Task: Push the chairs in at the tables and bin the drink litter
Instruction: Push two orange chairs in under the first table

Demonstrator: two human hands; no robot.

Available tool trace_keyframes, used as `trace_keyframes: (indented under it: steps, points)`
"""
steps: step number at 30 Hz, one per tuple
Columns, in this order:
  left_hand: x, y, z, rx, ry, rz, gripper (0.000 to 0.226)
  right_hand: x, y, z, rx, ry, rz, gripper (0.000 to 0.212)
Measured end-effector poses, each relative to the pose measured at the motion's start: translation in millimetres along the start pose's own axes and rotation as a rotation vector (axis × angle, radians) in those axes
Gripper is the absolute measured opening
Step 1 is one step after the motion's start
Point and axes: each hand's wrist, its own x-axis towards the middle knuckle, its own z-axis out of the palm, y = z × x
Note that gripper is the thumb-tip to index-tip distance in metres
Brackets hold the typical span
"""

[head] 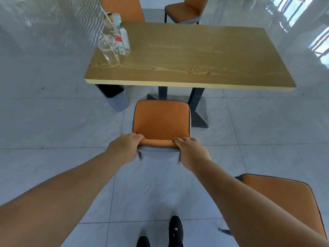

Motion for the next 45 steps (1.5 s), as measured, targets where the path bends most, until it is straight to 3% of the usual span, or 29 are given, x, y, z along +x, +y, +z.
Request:
trace_keyframes:
  steps: [8,12,15,21,25,31,37,41,43,45]
  points:
    - [6.2,7.0,-6.2,-0.006,-0.039,-0.046,0.048,3.6,7.9,-3.1,0.033,0.023,0.01,0.049]
    - [-13.3,26.7,-23.9,0.053,-0.014,-0.061,0.07,-39.5,15.7,-17.4,0.034,0.078,0.042,0.074]
    - [-28.8,63.8,-37.8,0.061,0.026,0.017,0.074,-94.2,32.7,-30.9,0.013,0.107,0.125,0.079]
    - [-54.2,211.4,-41.2,0.035,0.009,0.346,0.081,-232.2,97.3,-54.2,0.017,0.164,0.318,0.077]
    - [-86.4,330.6,-28.4,-0.041,-0.048,0.492,0.079,-333.8,154.9,-57.1,-0.016,0.208,0.46,0.076]
    - [-155.7,495.1,32.4,0.04,-0.08,0.657,0.078,-479.8,254.4,-23.2,0.047,0.276,0.642,0.072]
    - [-209.3,638.3,121.7,0.095,-0.101,0.698,0.077,-607.8,357.2,43.6,0.087,0.213,0.661,0.072]
    - [-247.4,705.2,182.5,0.129,-0.366,0.588,0.085,-675.5,412.6,87.2,0.102,0.022,0.555,0.077]
    - [-261.4,723.1,203.0,0.172,-0.509,0.545,0.087,-693.4,435.2,100.5,0.105,-0.01,0.497,0.076]
    - [-269.7,729.5,214.5,0.252,-0.537,0.547,0.082,-696.0,449.5,106.1,0.099,-0.001,0.451,0.07]
